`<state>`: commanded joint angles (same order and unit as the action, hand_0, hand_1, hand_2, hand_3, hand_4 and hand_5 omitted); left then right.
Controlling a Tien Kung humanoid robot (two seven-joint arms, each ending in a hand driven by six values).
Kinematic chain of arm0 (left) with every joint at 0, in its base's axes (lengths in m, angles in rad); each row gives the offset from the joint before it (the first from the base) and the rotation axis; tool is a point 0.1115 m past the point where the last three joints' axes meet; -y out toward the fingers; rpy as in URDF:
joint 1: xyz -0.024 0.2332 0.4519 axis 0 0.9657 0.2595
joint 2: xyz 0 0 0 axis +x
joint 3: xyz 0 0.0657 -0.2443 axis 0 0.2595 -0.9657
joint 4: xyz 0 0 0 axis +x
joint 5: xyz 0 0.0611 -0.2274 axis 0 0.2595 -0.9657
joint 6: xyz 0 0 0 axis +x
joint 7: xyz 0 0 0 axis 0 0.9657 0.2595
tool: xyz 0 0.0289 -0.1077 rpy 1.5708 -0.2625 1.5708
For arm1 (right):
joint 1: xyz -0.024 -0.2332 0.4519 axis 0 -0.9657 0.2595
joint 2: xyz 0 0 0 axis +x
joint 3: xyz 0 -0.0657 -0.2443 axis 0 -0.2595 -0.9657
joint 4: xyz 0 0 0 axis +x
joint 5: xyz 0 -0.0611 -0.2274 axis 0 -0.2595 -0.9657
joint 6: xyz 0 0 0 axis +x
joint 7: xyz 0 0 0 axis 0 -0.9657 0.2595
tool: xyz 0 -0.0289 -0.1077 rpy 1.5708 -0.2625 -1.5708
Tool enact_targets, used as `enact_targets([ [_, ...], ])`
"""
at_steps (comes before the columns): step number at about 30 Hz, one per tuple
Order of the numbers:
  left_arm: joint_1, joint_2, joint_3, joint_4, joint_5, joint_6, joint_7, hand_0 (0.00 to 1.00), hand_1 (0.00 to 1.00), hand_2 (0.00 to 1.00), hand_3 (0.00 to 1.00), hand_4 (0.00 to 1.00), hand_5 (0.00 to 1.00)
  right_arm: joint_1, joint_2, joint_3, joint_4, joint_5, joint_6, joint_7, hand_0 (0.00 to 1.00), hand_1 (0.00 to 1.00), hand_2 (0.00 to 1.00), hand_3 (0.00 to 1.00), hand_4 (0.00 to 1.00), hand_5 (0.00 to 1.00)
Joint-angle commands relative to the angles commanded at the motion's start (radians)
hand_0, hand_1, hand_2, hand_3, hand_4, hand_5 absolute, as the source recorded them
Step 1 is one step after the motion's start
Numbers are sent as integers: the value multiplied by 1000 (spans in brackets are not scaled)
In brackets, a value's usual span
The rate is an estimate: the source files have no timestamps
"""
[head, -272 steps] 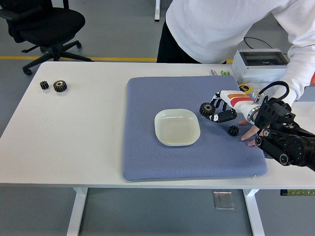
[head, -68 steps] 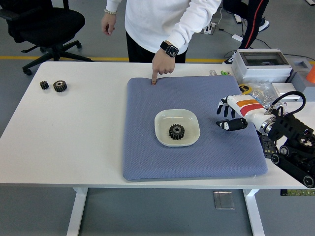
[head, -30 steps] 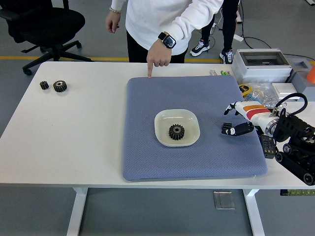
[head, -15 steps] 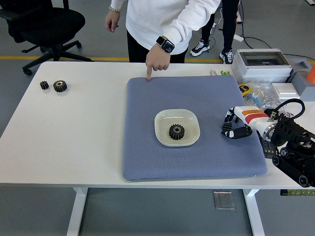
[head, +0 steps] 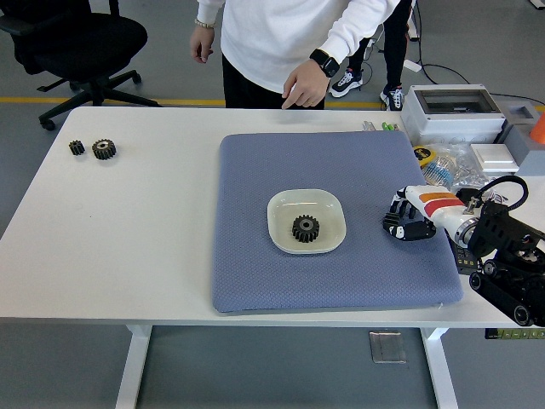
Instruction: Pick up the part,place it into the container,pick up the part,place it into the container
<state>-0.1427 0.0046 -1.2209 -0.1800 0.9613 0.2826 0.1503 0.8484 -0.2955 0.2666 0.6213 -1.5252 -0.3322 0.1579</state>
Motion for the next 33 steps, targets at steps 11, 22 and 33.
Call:
enact_targets([
  [11,4,2,-3,0,4,-2,3,645,619,708,576,694,595,-3,-21,25,42,-11,-6,7,223,386,438,470,673,328],
  [22,11,3,-12,0,19,-4,9,645,618,709,577,694,596,-3,-41,97,143,-55,-13,1,226,385,438,470,657,323],
  [33,11,7,-18,0,28,-3,8,644,619,709,578,695,597,32,17,71,213,-50,-17,-11,214,381,436,473,633,299],
])
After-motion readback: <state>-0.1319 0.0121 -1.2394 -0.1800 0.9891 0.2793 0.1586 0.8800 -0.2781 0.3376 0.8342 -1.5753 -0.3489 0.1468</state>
